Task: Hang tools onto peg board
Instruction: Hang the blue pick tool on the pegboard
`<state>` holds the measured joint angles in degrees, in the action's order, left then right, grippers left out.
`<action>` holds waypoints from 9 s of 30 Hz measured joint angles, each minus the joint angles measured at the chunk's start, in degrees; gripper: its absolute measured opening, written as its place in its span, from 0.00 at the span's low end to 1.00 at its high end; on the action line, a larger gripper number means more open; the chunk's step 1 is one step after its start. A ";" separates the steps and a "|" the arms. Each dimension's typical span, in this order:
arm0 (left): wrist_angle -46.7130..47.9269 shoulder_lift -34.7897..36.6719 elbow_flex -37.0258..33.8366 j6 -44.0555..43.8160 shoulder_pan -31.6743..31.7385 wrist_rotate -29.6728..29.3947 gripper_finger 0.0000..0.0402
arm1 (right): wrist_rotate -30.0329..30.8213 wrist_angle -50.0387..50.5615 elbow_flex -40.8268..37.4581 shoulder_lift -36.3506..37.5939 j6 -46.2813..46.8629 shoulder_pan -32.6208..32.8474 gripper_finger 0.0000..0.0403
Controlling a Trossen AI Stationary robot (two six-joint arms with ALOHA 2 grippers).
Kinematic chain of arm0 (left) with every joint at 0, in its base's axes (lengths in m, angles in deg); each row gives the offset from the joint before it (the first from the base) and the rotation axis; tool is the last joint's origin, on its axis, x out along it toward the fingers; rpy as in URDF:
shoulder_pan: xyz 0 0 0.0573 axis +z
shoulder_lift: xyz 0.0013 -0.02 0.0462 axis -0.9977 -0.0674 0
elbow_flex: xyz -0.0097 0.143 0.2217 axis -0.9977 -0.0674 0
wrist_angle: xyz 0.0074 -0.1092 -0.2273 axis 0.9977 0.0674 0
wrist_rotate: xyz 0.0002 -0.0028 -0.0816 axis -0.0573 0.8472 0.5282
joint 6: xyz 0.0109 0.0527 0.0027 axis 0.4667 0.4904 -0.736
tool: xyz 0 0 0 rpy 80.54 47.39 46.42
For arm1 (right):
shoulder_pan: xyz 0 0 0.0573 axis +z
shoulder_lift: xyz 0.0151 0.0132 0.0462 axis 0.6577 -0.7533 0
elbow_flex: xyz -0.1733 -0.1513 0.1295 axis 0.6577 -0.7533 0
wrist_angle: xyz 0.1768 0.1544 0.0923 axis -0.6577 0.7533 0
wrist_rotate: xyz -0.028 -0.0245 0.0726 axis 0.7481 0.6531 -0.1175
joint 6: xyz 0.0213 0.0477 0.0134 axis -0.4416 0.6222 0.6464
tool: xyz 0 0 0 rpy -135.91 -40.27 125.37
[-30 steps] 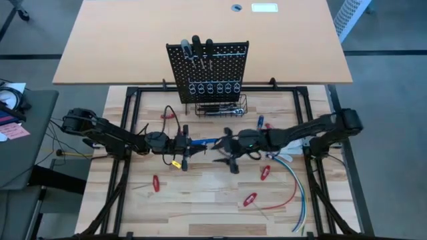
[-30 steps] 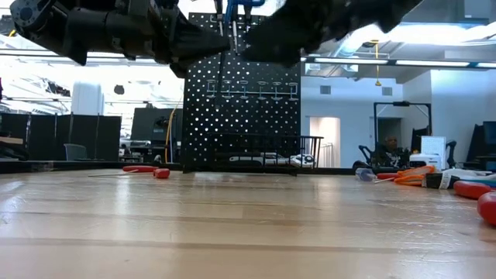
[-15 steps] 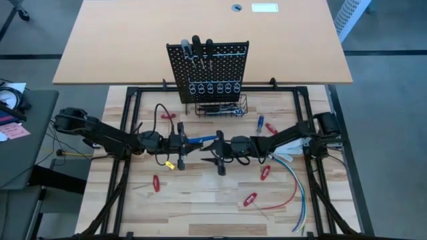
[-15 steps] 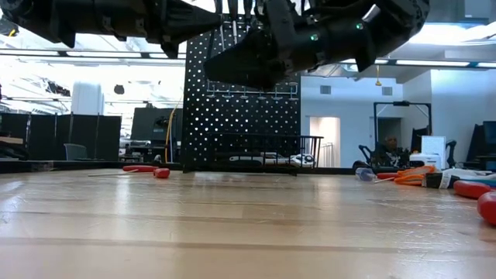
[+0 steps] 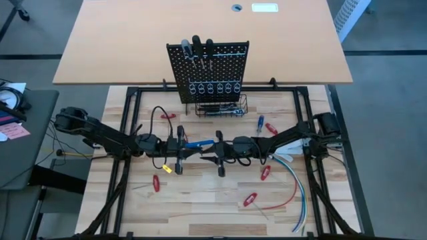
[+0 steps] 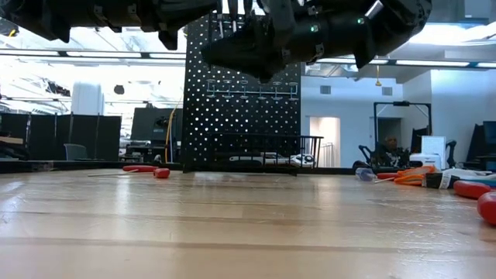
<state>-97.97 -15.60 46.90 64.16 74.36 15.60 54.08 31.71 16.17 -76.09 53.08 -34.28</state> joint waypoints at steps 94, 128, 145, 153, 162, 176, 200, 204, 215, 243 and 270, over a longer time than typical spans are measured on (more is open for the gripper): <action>19.85 -8.92 0.02 -14.63 -2.38 -11.71 0.35 | -24.55 28.81 1.22 25.51 26.10 -40.36 0.00; 19.94 -8.92 0.02 -14.61 -2.38 -11.50 0.35 | -27.93 21.71 1.16 25.59 40.95 -38.34 0.01; 20.03 -8.92 0.02 -14.61 -2.47 -11.41 0.35 | -26.26 25.50 1.20 25.59 38.61 -36.92 0.02; 20.00 -8.92 0.02 -14.64 -2.49 -11.39 0.35 | -25.39 27.43 1.25 25.59 33.19 -37.41 0.02; 20.00 -8.92 0.02 -14.68 -2.49 -11.36 0.35 | -24.52 27.72 1.25 25.63 28.40 -37.41 0.23; 20.36 -8.92 0.02 -15.25 -2.49 -11.34 0.35 | -24.06 30.50 1.25 31.51 19.04 -39.90 0.48; 19.59 -8.90 0.02 -15.28 -2.51 -11.36 0.35 | -8.04 27.21 1.22 37.62 0.02 -37.30 0.45; 19.60 -8.90 0.04 -15.28 -2.51 -11.36 0.35 | -7.32 24.50 1.81 36.30 -1.28 -37.43 0.45; 19.70 -8.90 0.04 -15.28 -2.51 -11.36 0.35 | -7.33 24.35 7.42 32.04 -1.80 -37.62 0.40; 20.09 -8.90 0.07 -15.28 -2.51 -11.36 0.35 | 9.53 24.18 8.94 31.76 -23.82 -28.89 0.29; 19.90 -8.90 0.07 -15.28 -2.51 -11.38 0.35 | 15.39 35.87 17.62 29.60 -22.83 -30.99 0.02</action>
<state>-78.06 -24.50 46.97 48.88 71.85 4.22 69.47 67.58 33.79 -46.50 30.25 -65.26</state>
